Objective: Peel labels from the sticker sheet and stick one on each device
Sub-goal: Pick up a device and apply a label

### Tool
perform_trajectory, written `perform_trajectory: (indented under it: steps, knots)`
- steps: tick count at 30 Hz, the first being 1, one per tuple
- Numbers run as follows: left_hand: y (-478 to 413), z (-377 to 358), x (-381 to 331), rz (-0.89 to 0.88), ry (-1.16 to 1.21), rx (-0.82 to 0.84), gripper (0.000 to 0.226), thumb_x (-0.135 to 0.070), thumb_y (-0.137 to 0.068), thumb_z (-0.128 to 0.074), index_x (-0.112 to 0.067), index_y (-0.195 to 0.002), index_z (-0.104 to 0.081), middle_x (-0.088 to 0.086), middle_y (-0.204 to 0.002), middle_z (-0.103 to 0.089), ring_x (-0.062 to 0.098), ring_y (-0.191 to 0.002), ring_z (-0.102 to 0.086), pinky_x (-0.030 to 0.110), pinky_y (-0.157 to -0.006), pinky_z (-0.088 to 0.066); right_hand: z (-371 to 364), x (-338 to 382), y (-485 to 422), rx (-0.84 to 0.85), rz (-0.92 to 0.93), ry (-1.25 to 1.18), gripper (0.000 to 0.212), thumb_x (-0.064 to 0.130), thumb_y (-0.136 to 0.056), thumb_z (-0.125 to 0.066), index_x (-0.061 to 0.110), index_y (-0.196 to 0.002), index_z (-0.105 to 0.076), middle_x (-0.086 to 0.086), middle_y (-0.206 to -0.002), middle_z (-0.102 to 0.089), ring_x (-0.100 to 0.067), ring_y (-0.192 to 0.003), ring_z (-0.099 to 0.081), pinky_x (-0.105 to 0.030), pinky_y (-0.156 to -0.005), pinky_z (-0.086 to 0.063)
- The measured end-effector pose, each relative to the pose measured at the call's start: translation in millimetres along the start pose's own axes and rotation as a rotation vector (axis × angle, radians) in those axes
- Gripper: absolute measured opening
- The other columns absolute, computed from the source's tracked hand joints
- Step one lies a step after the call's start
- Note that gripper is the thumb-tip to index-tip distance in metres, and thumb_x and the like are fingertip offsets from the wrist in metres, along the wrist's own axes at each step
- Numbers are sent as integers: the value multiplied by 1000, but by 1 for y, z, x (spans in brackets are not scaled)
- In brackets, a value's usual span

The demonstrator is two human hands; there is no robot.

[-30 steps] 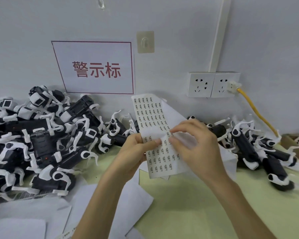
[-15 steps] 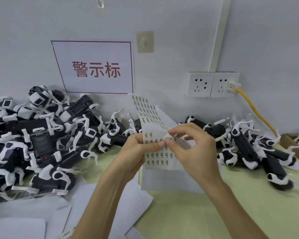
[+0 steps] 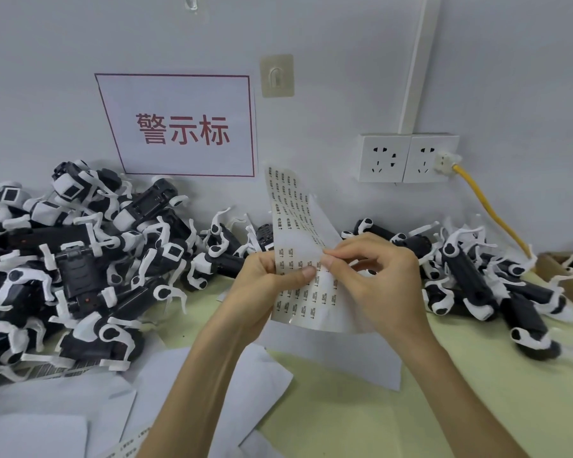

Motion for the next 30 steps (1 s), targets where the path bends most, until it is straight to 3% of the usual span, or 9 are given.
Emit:
perform_trajectory:
  steps: [7,10,12,15,16,18,20,24,30]
  knots:
    - [-1,-2,4,91,17,22,37,-6,-75,-77,5,-110,-72,21,-107,-76,30,-92,-75,36,-75,-62,13,-2,-8,-8,-70,-22,14,9,-86,-79,22,-81,-76,8,-77,-75,-12,-71,-70,-22,-72,-55]
    - [-2,1,5,149,19,10,40,5,-82,-75,-4,-121,-67,16,-111,-76,31,-94,-75,39,-73,-62,19,-2,-12,-42,-120,-137,15,4,-86,-77,18,-83,-76,1,-75,-75,-18,-66,-71,-28,-72,-58]
    - [-2,0,8,183,-118,-130,60,6,-86,-73,-14,-139,-53,7,-122,-72,30,-105,-72,47,-87,-60,23,0,-13,-4,-128,-185,19,1,-85,-77,20,-86,-76,-1,-77,-76,-17,-68,-72,-25,-73,-58]
    - [-2,-4,8,100,-424,-384,82,-3,-88,-76,-20,-154,-31,-4,-141,-45,18,-125,-55,34,-99,-47,27,3,-14,90,-125,-222,29,-4,-83,-77,22,-94,-76,-3,-77,-75,-16,-71,-72,-20,-72,-57]
    - [-1,-6,5,38,-493,-417,77,-7,-90,-74,-22,-153,-34,-6,-145,-42,14,-128,-51,28,-97,-45,28,4,-14,120,-127,-221,32,-5,-82,-77,23,-97,-76,-2,-78,-74,-16,-73,-72,-21,-73,-57]
    - [0,-9,-3,-93,-518,-381,51,-15,-94,-69,-28,-141,-53,-15,-141,-53,4,-123,-56,15,-84,-48,29,4,-14,172,-124,-213,36,-6,-82,-77,24,-102,-75,-2,-80,-73,-17,-76,-72,-24,-77,-57]
    - [2,-12,-13,-184,-481,-236,26,-17,-98,-66,-30,-120,-71,-19,-118,-72,-2,-106,-67,13,-77,-52,29,4,-15,208,-114,-199,40,-7,-82,-77,25,-106,-74,-3,-82,-73,-18,-78,-71,-25,-79,-57]
    - [8,-23,-22,-260,-532,-82,19,-17,-97,-67,-29,-106,-79,-17,-101,-77,1,-95,-71,11,-77,-51,28,6,-14,250,-80,-148,44,-7,-82,-77,27,-111,-72,-2,-85,-73,-22,-82,-73,-30,-79,-59]
    - [9,-28,-20,-300,-640,-146,10,-20,-90,-77,-29,-93,-80,-20,-91,-76,3,-87,-72,13,-71,-50,27,7,-13,294,-46,-79,44,-3,-83,-78,27,-114,-70,0,-85,-73,-20,-81,-73,-31,-80,-59]
Point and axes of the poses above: each hand's wrist, its own y-axis away from the middle knuckle, its own z-axis out of the back of the hand, x = y × z, the point moved 1 cm from there along -y, towards the middle knuckle
